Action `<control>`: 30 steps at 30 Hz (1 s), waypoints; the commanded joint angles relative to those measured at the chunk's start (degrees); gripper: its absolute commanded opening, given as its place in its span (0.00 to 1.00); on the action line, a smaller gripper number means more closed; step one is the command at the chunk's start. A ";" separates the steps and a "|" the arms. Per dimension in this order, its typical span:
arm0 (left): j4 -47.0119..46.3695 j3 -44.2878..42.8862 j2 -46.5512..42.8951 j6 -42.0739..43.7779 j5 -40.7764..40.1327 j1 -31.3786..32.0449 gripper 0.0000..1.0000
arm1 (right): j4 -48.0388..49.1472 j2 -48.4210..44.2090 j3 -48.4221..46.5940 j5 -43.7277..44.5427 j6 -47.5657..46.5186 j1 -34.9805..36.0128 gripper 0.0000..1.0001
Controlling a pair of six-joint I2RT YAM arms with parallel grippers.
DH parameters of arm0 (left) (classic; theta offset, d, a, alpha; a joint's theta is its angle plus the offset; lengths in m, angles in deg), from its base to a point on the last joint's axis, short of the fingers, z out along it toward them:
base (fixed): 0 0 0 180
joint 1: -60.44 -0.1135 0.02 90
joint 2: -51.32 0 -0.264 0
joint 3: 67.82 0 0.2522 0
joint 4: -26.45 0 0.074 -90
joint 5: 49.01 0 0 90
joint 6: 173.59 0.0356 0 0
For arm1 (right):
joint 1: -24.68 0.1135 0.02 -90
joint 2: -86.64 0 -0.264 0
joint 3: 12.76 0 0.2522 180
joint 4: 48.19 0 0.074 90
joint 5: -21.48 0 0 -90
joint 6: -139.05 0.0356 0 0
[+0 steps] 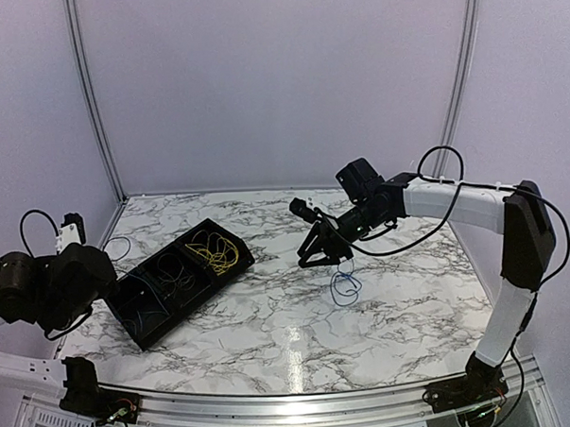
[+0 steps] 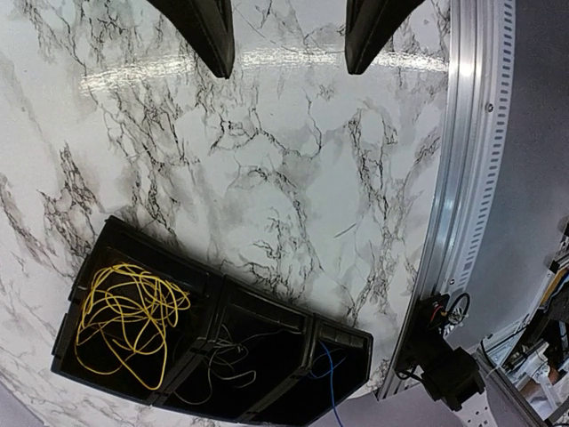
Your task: Untangle the cables
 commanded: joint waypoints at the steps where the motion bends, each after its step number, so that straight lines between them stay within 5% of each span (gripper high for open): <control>1: 7.50 0.27 0.71 -3.71 2.52 -0.65 0.00 | -0.06 -1.53 -0.17 0.16 -0.19 0.09 0.43; 15: 6.62 7.35 9.14 -10.87 15.84 -9.19 0.00 | -0.38 -1.07 -0.03 0.05 -0.28 0.02 0.43; 30: 3.05 4.50 20.18 -2.86 18.72 -18.70 0.00 | -0.02 -0.11 -0.15 -0.35 0.64 0.18 0.43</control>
